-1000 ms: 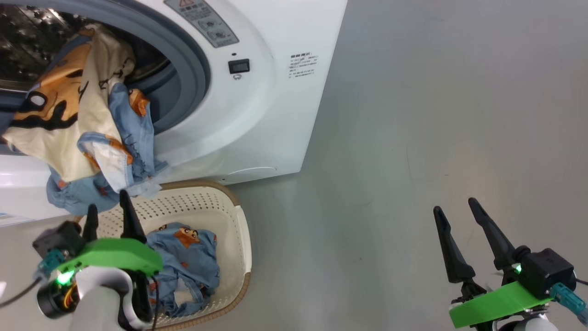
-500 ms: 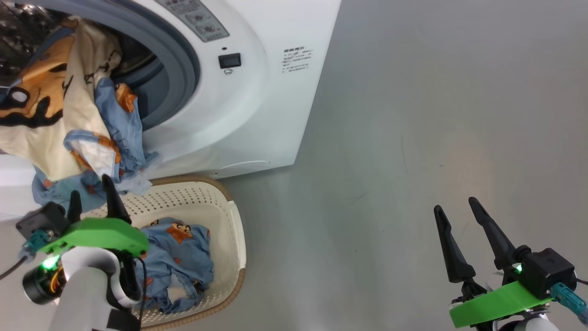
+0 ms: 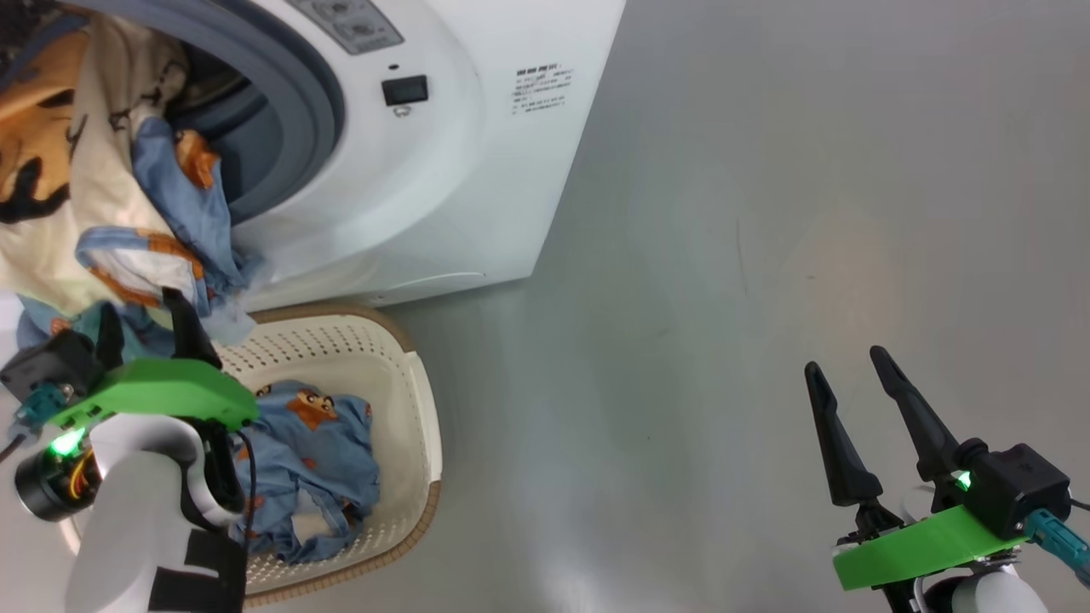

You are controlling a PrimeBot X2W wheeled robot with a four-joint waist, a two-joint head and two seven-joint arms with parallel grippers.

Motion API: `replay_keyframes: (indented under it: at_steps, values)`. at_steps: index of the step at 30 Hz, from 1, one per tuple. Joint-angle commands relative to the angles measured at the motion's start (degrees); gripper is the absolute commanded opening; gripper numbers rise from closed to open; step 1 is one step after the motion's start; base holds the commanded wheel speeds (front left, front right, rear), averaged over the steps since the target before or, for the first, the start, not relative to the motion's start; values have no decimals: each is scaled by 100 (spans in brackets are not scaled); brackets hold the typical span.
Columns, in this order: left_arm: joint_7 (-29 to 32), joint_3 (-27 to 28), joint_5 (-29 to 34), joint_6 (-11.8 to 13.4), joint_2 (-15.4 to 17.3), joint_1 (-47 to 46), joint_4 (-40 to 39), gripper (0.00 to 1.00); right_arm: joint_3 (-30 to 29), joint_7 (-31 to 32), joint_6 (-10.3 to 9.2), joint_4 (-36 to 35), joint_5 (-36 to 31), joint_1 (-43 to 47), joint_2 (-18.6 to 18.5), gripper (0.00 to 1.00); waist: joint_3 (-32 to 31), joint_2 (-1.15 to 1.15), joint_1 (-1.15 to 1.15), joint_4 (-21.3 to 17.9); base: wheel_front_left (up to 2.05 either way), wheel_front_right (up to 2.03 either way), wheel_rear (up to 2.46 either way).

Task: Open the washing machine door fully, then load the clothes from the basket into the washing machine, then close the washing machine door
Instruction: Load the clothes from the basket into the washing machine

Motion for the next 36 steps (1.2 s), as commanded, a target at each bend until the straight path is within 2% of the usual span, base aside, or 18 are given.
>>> replay_keyframes:
  at_steps: [1,17,18,19,21,24,36]
  values:
    - [-35,162,92,-14,120,-99,-80,100,107,-27,8,-144,25,-66,-84,100,125,0,0,-46,0,0,0]
    - [-36,249,182,-130,106,-518,-83,100,58,-27,8,-228,17,-209,-162,100,601,0,0,-18,0,0,0]
    - [-36,265,186,-124,106,-543,-132,95,60,-27,8,-230,17,-217,-163,100,615,0,0,-14,0,0,0]
    - [-36,284,187,-119,106,-563,-183,83,63,-27,8,-233,15,-223,-165,100,627,0,0,-10,0,0,0]
    - [-36,333,191,-117,106,-595,-320,47,64,-27,8,-233,18,-233,-169,100,644,0,0,-1,0,0,0]
    - [-36,360,191,-111,106,-581,-471,0,69,-27,8,-221,24,-245,-168,100,648,0,0,13,0,0,0]
    - [-36,235,13,-65,105,-180,-750,0,82,-27,8,-184,31,-240,-119,100,515,0,0,110,0,0,0]
